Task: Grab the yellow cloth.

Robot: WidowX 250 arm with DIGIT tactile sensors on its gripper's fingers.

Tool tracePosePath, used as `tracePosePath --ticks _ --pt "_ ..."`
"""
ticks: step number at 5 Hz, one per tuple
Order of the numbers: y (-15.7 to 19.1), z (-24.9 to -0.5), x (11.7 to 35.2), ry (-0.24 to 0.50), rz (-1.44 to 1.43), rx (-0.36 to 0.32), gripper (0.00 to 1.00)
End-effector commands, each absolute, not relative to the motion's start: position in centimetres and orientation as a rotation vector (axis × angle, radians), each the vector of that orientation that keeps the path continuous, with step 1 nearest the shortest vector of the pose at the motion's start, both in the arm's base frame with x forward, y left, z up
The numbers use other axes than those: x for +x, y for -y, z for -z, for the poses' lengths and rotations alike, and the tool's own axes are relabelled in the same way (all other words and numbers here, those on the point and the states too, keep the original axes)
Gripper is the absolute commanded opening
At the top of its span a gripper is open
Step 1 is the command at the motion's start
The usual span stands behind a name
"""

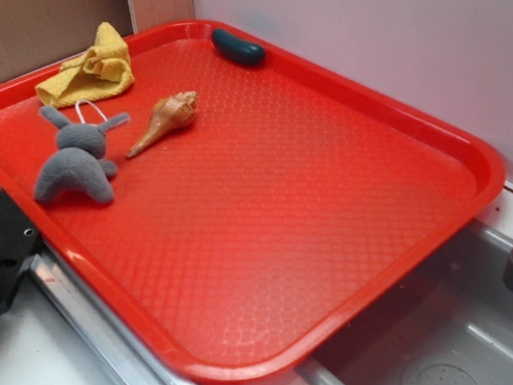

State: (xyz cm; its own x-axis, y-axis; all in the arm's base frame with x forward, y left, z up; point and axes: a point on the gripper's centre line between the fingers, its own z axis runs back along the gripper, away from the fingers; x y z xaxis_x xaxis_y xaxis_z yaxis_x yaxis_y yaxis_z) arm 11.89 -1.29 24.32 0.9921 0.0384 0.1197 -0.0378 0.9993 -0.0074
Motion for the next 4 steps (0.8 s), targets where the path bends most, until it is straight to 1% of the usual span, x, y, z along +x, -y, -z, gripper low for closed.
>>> tracePosePath --ticks 1,2,3,4 --pt "1.3 -24.3 11.9 0.120 -0.038 -0.005 1.00" --pt "-0.6 -23.3 13.1 0.154 -0.256 0.004 1.00" --pt "-2.7 -22.0 14.3 0.185 -0.456 0.047 1.00" --pt "-5.0 -19.5 16.1 0.221 -0.667 0.038 1.00"
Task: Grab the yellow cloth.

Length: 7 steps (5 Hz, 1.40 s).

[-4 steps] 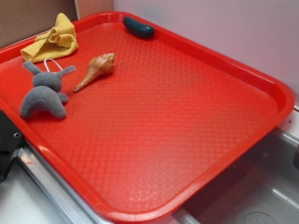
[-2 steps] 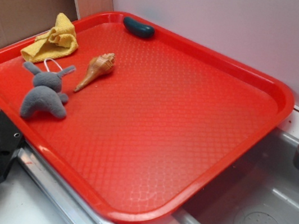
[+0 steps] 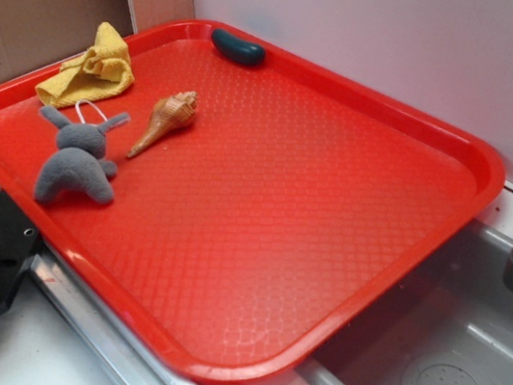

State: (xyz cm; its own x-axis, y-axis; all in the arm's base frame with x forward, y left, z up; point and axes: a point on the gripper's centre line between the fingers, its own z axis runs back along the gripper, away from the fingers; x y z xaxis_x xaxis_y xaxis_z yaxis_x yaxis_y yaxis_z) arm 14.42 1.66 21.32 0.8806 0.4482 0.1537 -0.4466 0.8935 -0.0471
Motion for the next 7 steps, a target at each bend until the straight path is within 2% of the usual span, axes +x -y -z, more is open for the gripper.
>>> tracePosePath --ticks 1,3,4,5,7 --pt "-9.1 -16.1 19.1 0.232 -0.851 0.107 1.00" --pt "-14.7 -11.2 22.6 0.277 -1.058 0.217 1.00" --pt "-17.8 -8.8 23.1 0.232 -1.083 0.267 1.00" --pt "-20.5 -7.3 22.8 0.193 -1.127 0.347 1.00" --pt "-22.4 -4.9 22.9 0.115 -1.154 0.430 1.00"
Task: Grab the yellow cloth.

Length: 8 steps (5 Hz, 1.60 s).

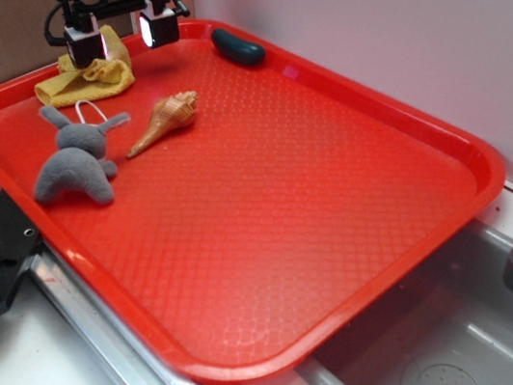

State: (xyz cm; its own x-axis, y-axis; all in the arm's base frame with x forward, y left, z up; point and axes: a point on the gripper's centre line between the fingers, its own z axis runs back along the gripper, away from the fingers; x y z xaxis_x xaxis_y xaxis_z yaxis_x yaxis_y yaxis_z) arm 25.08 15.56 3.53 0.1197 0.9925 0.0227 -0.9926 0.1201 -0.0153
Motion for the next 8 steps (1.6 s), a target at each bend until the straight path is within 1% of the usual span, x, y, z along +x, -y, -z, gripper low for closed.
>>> tracePosePath --ticks 1,2,3,4,5,6,7,8 --pt "-22.2 -4.0 22.7 0.117 -1.168 0.469 0.69" --pt "-22.0 -4.0 22.5 0.138 -1.175 0.468 0.00" --pt "-21.7 -4.5 22.5 0.147 -1.167 0.472 0.00" --pt "-21.0 -5.4 22.8 0.175 -1.130 0.477 0.00" --pt "-19.6 -7.7 23.6 0.199 -1.034 0.437 0.00" --pt "-16.9 -10.0 24.9 0.241 -0.858 0.320 0.00" --pt "-12.3 -12.0 25.8 0.228 -0.616 0.223 0.00" --pt "-8.7 -14.4 25.7 0.196 -0.398 0.117 0.00"
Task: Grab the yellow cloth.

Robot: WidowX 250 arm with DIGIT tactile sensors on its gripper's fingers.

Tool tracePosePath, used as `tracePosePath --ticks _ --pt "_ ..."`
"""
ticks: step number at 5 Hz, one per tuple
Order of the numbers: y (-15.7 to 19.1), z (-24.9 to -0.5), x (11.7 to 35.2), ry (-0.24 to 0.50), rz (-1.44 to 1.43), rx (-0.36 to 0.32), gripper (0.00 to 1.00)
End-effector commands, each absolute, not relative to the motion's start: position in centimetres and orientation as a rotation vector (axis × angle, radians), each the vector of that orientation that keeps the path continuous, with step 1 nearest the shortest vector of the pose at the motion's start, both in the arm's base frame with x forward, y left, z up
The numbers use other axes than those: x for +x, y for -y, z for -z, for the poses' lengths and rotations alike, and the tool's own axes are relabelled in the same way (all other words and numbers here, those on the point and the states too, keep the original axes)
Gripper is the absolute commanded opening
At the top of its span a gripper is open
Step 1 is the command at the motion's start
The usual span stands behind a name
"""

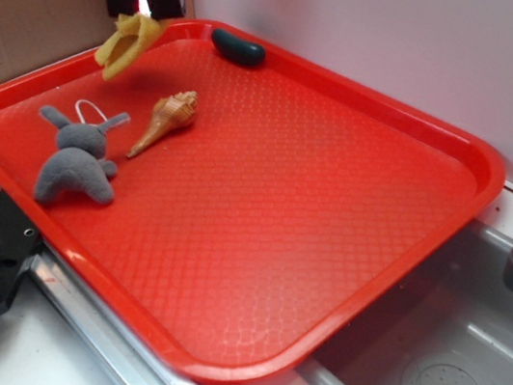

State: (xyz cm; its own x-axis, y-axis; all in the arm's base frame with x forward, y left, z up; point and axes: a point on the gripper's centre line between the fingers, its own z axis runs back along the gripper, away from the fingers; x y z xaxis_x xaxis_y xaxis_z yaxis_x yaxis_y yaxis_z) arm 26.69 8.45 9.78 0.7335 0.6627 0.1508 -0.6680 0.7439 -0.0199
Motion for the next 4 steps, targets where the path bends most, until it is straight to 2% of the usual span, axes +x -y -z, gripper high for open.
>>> tracePosePath --ticks 1,3,4 --pt "-4.7 -16.8 24.1 0.151 -0.155 0.021 0.00" --pt "0.5 -19.4 20.1 0.108 0.021 -0.043 0.00" --pt "0.8 -19.3 19.8 0.107 -0.036 -0.011 0.00"
